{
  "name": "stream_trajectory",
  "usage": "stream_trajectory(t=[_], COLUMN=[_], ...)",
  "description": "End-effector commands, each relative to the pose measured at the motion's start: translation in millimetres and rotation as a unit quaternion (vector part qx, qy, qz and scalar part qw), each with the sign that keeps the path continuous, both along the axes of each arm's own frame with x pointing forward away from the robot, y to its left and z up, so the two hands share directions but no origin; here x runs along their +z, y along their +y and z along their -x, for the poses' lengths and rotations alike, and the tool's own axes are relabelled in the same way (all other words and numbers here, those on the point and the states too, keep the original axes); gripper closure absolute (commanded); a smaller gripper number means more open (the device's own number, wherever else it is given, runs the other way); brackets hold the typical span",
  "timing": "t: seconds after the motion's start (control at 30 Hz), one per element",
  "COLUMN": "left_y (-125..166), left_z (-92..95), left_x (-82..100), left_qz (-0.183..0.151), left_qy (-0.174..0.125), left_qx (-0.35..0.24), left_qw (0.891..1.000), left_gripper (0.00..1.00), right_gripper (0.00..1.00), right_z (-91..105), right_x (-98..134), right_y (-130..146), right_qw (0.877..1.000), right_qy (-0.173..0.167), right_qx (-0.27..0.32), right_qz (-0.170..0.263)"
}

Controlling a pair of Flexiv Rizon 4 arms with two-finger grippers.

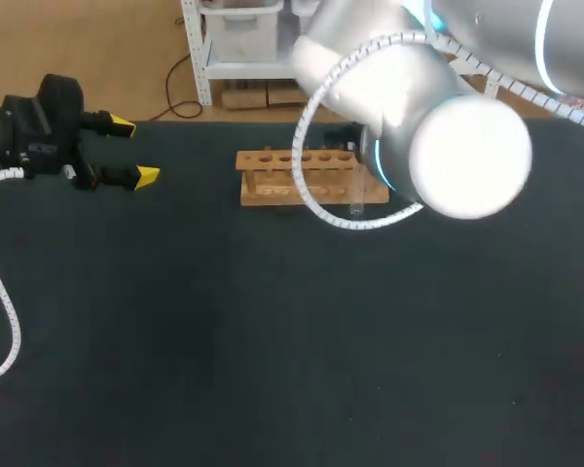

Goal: Grasp the test tube, adjust it, and insert it.

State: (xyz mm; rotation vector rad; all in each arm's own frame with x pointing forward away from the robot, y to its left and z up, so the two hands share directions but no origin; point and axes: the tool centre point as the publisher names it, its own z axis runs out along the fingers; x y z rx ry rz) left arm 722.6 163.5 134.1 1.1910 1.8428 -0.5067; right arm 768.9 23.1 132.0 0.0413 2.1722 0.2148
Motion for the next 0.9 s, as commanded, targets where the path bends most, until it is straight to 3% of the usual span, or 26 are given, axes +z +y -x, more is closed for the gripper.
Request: stream_trajectory(t=[0.03, 0.57, 0.9], left_y=[1, 1, 1], left_z=[0.7, 0.7, 0.7], left_x=[-2.2, -2.2, -2.2], left_qz=[0.003, 0.003, 0.003], left_qy=[-0.004, -0.004, -0.004], left_qx=[0.0, 0.0, 0.0], left_qw=[1.0, 1.0, 1.0], left_gripper=[0.0, 0.0, 0.0], right_gripper=[1.0, 1.0, 1.0], right_z=[17.9, 2.5, -12.2], right_x=[16, 53, 67], right_y=[-13, -9, -4], right_qw=[0.991, 0.961, 0.921], right_qy=[-0.134, -0.263, -0.379], right_qx=[-0.001, 0.025, 0.004], right_qz=[-0.029, -0.077, -0.09])
